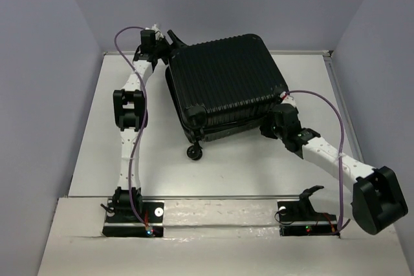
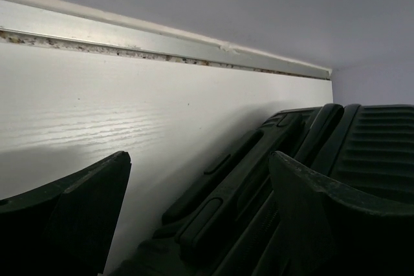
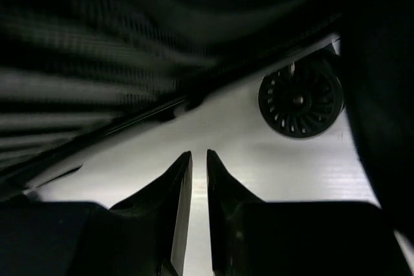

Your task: Pack the luggage

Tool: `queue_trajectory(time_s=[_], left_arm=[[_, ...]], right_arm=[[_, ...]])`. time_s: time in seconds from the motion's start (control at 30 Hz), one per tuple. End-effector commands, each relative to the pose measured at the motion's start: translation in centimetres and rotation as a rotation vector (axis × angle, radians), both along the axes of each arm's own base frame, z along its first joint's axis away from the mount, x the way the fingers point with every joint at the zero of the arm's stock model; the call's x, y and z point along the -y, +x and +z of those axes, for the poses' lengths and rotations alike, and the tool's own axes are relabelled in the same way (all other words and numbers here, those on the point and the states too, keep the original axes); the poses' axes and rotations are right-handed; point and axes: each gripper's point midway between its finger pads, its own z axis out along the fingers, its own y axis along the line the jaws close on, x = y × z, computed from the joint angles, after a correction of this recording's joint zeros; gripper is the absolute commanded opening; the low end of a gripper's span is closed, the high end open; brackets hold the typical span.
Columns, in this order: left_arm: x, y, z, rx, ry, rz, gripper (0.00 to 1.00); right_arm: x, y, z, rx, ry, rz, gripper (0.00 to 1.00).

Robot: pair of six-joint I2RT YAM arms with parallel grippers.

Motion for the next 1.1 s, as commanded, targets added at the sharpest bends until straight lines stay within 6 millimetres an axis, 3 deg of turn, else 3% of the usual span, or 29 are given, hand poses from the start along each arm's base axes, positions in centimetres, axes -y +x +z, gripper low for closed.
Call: queue_trajectory(time_s=[0.0, 0.03, 0.07, 0.1, 0.13, 0.17, 0.23, 0.27, 0.3, 0.37, 0.4, 0.47, 0.5, 0.53, 0.57, 0.6, 0.63, 0.67, 0.7, 0.73, 0.77, 0.8, 0.87, 0.9, 1.0, 1.07], left_arm=[[2.8, -1.6, 2.5, 0.080, -0.012, -0.127, 0.99], [3.0, -1.9, 2.9, 0.087, -0.001, -0.134, 0.99], [3.1, -2.7, 1.0, 0.040, 0.006, -0.140, 0.99], [3.6, -3.4, 1.5, 0.047, 0.018, -0.154, 0.99], [3.8, -4.2, -0.3, 0.023, 0.024, -0.158, 0.99], [3.9, -4.2, 1.4, 0.053, 0.030, -0.154, 0.99], [3.6, -5.7, 1.5, 0.052, 0.023, -0.105, 0.99], [3.3, -7.0, -0.5, 0.034, 0.011, -0.087, 0.98], [2.8, -7.5, -0.7, 0.029, 0.007, -0.052, 0.98], [2.5, -9.7, 0.1, 0.044, -0.010, -0.029, 0.97], [2.3, -10.4, 1.9, 0.072, 0.000, 0.003, 0.97], [1.9, -11.8, 1.9, 0.074, 0.024, 0.034, 0.97], [1.2, -13.1, 0.1, 0.037, 0.046, 0.068, 0.97], [0.9, -14.0, 2.0, 0.069, 0.043, 0.088, 0.97], [0.6, -14.8, 2.0, 0.067, 0.046, 0.103, 0.96], [-0.2, -16.3, 0.1, 0.022, 0.061, 0.142, 0.96], [-0.7, -17.1, 1.7, 0.050, 0.060, 0.166, 0.96], [-1.2, -18.8, 0.1, 0.014, 0.069, 0.186, 0.96], [-1.6, -19.5, 0.2, 0.013, 0.071, 0.205, 0.96], [-2.1, -20.2, 1.6, 0.042, 0.065, 0.230, 0.96], [-2.5, -21.5, 0.5, 0.014, 0.076, 0.244, 0.97], [-3.2, -22.0, 2.0, 0.046, 0.079, 0.284, 0.97], [-4.9, -23.1, 1.7, 0.028, 0.118, 0.365, 0.99], [-5.5, -23.6, 3.6, 0.064, 0.111, 0.397, 0.99], [-6.9, -24.5, 5.9, 0.107, 0.115, 0.471, 0.99], [-7.0, -25.1, 8.6, 0.167, 0.100, 0.471, 0.99]], right_arm=[[-0.7, 4.4, 3.3, 0.125, 0.068, 0.020, 0.21], [-0.8, 5.4, 4.0, 0.156, 0.084, 0.022, 0.21], [-1.2, 6.1, 4.0, 0.156, 0.083, 0.025, 0.21], [-1.0, 7.0, 4.3, 0.172, 0.089, 0.014, 0.21], [-1.4, 7.7, 3.8, 0.161, 0.087, 0.021, 0.21], [-1.6, 7.9, 4.1, 0.176, 0.090, 0.031, 0.21], [-2.6, 9.0, 4.4, 0.206, 0.110, 0.062, 0.21], [-2.6, 10.0, 4.5, 0.208, 0.105, 0.063, 0.21], [-3.0, 10.5, 4.7, 0.216, 0.106, 0.075, 0.21], [-3.9, 11.4, 5.1, 0.223, 0.113, 0.110, 0.22], [-4.4, 12.4, 5.6, 0.230, 0.116, 0.120, 0.22], [-5.1, 13.3, 6.1, 0.237, 0.131, 0.154, 0.22], [-5.6, 13.7, 6.5, 0.242, 0.137, 0.174, 0.22], [-6.7, 14.4, 7.0, 0.244, 0.155, 0.220, 0.23], [-7.1, 14.7, 7.2, 0.243, 0.162, 0.234, 0.23], [-7.5, 14.9, 7.3, 0.235, 0.167, 0.253, 0.24], [-8.4, 15.6, 7.9, 0.239, 0.177, 0.292, 0.24], [-8.7, 15.8, 7.9, 0.229, 0.180, 0.307, 0.25], [-9.1, 16.1, 8.0, 0.223, 0.184, 0.320, 0.25], [-9.1, 16.2, 7.4, 0.194, 0.189, 0.334, 0.26], [-9.5, 16.7, 8.5, 0.209, 0.200, 0.347, 0.28], [-9.6, 16.6, 8.0, 0.181, 0.201, 0.354, 0.29], [-9.2, 17.0, 8.5, 0.177, 0.200, 0.344, 0.33], [-9.4, 17.2, 8.8, 0.183, 0.202, 0.351, 0.35], [-9.3, 17.4, 8.3, 0.121, 0.188, 0.371, 0.45], [-9.5, 17.5, 8.3, 0.104, 0.185, 0.386, 0.47]])
